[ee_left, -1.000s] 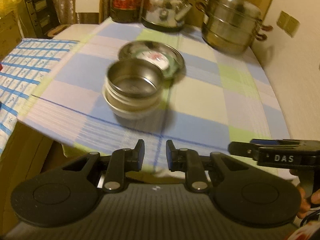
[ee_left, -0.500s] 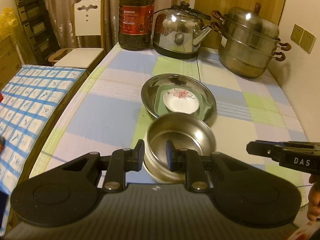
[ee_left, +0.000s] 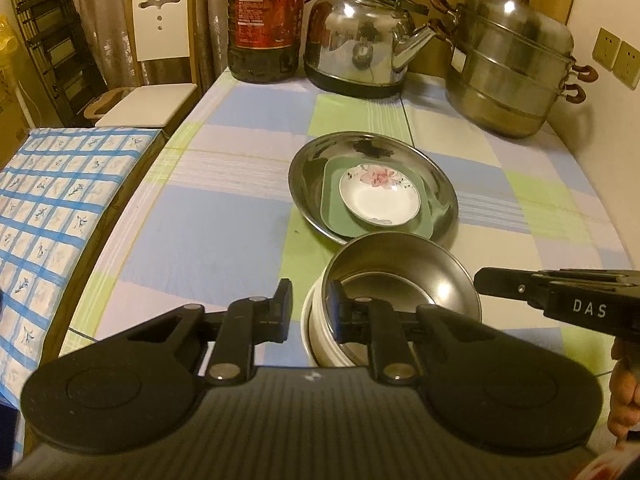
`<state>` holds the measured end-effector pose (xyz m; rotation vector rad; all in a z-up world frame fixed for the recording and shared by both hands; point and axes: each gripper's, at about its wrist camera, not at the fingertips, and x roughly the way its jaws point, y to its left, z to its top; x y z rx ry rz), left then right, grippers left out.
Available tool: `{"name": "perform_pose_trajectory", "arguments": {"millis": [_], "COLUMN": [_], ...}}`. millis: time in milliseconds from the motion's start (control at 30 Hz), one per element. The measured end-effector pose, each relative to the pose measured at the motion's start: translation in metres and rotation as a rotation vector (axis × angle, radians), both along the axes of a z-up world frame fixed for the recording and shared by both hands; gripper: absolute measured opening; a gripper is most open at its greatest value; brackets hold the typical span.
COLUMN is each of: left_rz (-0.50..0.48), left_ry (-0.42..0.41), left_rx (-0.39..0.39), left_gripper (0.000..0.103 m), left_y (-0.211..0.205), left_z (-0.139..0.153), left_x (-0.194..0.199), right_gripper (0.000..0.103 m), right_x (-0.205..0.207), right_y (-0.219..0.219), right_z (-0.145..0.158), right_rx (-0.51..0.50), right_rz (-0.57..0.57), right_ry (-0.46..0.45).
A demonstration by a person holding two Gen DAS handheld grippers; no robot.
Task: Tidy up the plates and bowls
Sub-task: 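Close the left gripper on the bowl stack rim while the right gripper grips the rim too, then lift the nested bowl stack with both grippers toward the steel plate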
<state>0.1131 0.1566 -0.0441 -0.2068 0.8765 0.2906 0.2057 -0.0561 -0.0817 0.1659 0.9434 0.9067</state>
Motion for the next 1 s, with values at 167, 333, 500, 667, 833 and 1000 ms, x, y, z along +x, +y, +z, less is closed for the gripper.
{"name": "perform_pose_trajectory", "arguments": {"millis": [167,333,500,667,833,1000], "left_rz": [-0.005,-0.002,0.014,0.059,0.067,0.058], "left_ry": [0.021,0.030,0.032,0.019,0.021,0.035], "left_rx": [-0.012,-0.017,-0.028,-0.073,-0.107,-0.121], "left_gripper": [0.012,0.012,0.013,0.016,0.017,0.017], "left_y": [0.000,-0.002,-0.001,0.007,0.011,0.008], "left_z": [-0.008,-0.012,-0.011,-0.006,-0.007,-0.013], "left_x": [0.001,0.001,0.000,-0.004,-0.005,-0.005], "right_gripper": [0.001,0.001,0.001,0.002,0.039,0.039], "right_x": [0.003,0.005,0.006,0.013,0.019,0.015], "right_y": [-0.003,-0.003,-0.002,-0.008,-0.011,-0.004], "right_z": [-0.007,-0.011,-0.012,-0.009,-0.009,-0.012], "right_rx": [-0.006,-0.018,-0.024,-0.010,0.025,0.020], "right_rz": [0.003,0.008,0.012,-0.034,-0.050,-0.027], "right_ry": [0.030,0.045,0.057,0.103,0.139,0.145]}}
